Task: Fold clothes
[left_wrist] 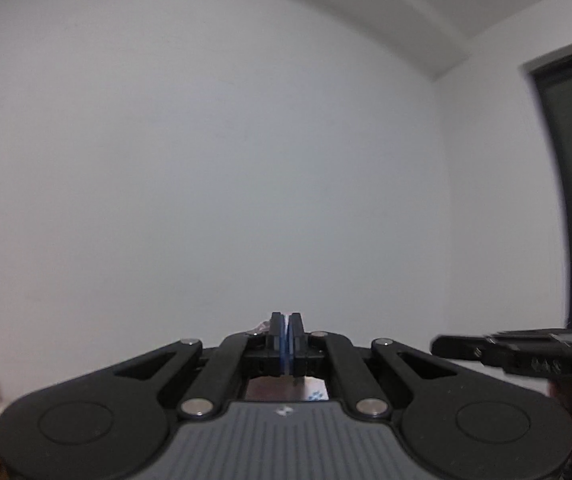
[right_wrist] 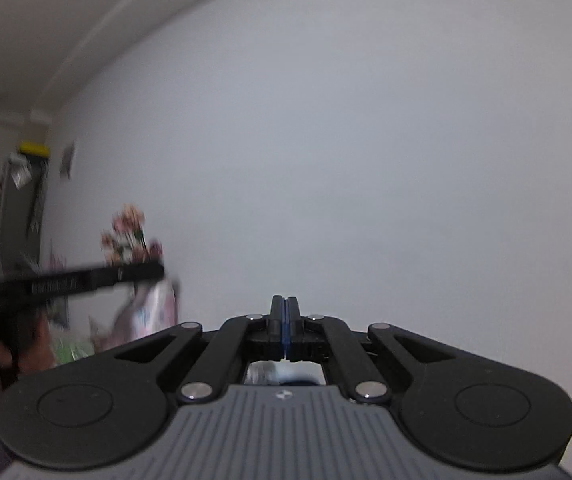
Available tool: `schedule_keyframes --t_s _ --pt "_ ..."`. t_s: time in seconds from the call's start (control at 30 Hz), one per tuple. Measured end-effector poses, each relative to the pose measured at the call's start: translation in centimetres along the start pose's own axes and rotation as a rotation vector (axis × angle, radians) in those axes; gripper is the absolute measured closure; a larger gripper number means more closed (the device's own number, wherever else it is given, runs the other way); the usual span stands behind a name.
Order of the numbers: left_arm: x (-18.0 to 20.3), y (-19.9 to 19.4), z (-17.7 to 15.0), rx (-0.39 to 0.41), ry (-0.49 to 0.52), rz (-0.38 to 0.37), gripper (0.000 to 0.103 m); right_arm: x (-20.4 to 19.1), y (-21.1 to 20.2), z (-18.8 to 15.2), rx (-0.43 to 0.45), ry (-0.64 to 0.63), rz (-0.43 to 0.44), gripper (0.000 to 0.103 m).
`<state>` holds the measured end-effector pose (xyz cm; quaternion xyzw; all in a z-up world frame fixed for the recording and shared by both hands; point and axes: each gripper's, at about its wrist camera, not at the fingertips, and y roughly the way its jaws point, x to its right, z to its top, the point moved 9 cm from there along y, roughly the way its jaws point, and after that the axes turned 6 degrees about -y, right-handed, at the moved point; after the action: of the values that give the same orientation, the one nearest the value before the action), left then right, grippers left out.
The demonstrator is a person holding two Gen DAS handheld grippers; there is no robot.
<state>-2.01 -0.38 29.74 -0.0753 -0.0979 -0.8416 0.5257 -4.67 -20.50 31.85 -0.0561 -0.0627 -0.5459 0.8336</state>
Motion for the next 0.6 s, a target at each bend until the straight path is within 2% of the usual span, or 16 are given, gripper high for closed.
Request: schedule_keyframes --t_s 0.03,0.07,0.1,0.13,0.17,0.2,0.23,0.3,0.33,0.4,0.47,0.5,0.53,0.6 --pt "-1.7 2.1 -2.0 -0.071 -0.016 0.044 0.102 -0.1 1.3 -1.2 -0.033 0.007 -0.001 0.103" --pt "-3.5 4.1 -4.5 -0.153 -0.023 0.089 0.096 0.0 2.7 -2.6 -0.073 0.026 0.004 0.103" --pt "-5.3 6.1 -7.0 -0.236 -0.029 0.134 0.082 0.2 4.3 -4.2 -0.117 0.043 0.007 0.103" --pt "-7.2 7.9 -9.4 -0.314 -0.036 0.186 0.073 0.4 5.7 -5.9 -0.152 0.056 0.0 0.102" --pt "-9.3 8.7 -11.7 -0.364 -0.043 0.27 0.062 0.7 7.0 -7.5 -0.187 0.069 -0.007 0.1" --pt "-10.9 8.4 -13.2 -0.398 -0.062 0.331 0.063 1.1 8.1 -8.7 -0.218 0.083 -0.019 0.094" --pt "-12.3 8.0 -14.4 -0.422 -0.087 0.377 0.063 1.8 8.6 -9.3 -0.241 0.099 -0.044 0.081" --pt "-12.7 5.8 -12.6 -0.355 -0.164 0.32 0.063 3.7 8.1 -9.3 -0.231 0.105 -0.091 0.07" --pt "-12.8 4.6 -11.1 -0.311 -0.188 0.294 0.063 4.9 6.6 -8.5 -0.192 0.089 -0.122 0.07" --pt "-12.9 0.9 -5.8 -0.164 -0.147 0.294 0.063 7.3 3.4 -6.5 -0.11 0.054 -0.19 0.066" --pt "-12.8 -2.9 -0.4 -0.013 -0.105 0.295 0.063 9.5 -0.5 -2.7 0.004 -0.001 -0.289 0.063" --pt "-12.6 -4.9 2.6 0.084 -0.082 0.308 0.063 10.6 -2.6 -0.8 0.062 -0.026 -0.336 0.055" --pt "-12.5 -6.9 5.5 0.173 -0.053 0.33 0.063 11.7 -4.6 1.3 0.116 -0.043 -0.378 0.051" --pt "-12.2 -10.3 10.5 0.28 0.014 0.381 0.063 13.8 -8.8 5.0 0.196 -0.071 -0.459 0.051"
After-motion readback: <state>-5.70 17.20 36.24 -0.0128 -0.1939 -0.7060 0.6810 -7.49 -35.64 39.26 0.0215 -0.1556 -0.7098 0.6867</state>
